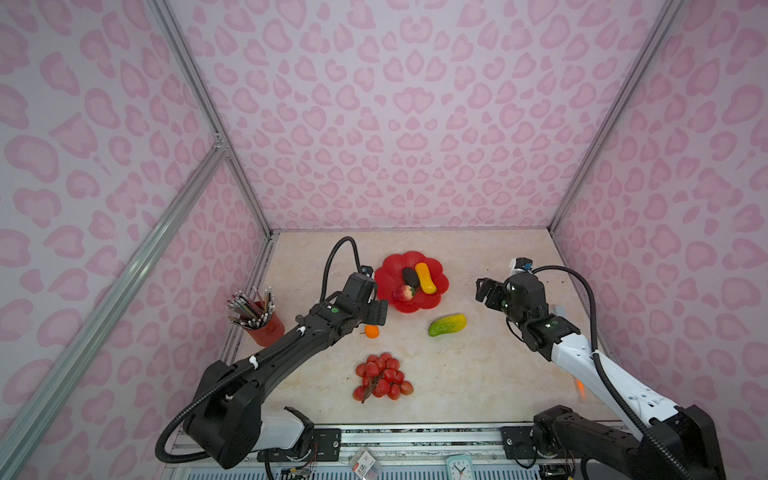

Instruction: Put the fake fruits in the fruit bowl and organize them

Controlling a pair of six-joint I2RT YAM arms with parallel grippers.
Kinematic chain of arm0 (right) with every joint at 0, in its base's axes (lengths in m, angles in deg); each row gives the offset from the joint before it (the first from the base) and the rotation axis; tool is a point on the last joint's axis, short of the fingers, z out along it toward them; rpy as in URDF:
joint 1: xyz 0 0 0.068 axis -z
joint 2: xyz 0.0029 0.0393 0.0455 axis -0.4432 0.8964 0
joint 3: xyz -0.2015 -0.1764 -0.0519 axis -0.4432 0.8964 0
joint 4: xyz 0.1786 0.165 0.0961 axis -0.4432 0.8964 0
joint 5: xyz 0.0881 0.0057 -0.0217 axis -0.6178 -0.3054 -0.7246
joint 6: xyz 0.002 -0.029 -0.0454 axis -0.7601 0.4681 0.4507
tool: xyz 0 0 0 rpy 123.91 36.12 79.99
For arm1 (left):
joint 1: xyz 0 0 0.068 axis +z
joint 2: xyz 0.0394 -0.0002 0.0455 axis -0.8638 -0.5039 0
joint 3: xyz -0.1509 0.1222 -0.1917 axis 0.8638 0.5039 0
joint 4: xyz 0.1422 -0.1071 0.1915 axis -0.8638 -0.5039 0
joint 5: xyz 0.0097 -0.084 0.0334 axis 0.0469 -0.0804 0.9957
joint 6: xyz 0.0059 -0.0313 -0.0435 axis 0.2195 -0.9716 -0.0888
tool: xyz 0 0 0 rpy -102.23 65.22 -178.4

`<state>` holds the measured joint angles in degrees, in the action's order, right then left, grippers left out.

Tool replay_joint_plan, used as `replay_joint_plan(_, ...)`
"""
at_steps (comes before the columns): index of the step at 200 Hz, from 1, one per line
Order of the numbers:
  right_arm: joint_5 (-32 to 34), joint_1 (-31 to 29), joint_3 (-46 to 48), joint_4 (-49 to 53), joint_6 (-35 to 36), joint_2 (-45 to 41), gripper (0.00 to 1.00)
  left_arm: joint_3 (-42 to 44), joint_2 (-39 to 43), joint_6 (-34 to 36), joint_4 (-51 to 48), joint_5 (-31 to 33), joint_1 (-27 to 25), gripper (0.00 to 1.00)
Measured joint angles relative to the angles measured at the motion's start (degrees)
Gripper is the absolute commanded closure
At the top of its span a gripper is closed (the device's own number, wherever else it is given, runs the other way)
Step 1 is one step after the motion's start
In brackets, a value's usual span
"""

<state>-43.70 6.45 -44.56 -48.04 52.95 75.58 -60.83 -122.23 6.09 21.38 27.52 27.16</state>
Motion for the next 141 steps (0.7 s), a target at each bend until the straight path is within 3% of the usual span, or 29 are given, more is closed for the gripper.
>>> replay_joint_plan(40,-2.38,-0.02,-1.14,-0.52,0.83,2.36,0.03,4.68,0.48,-3.54,0.0,-1.66,0.0,0.07)
replay_joint_plan(87,-4.63,-0.02,-0.66,-1.57,1.01,2.58,0.03,2.54,-7.63,-4.48,1.68,-2.82,0.0,0.09)
replay_joint_plan(141,-5.03,-0.02,-0.22,-1.77,0.76,1.77,0.03,1.64,-13.88,-5.31,1.79,-3.78,0.0,0.19)
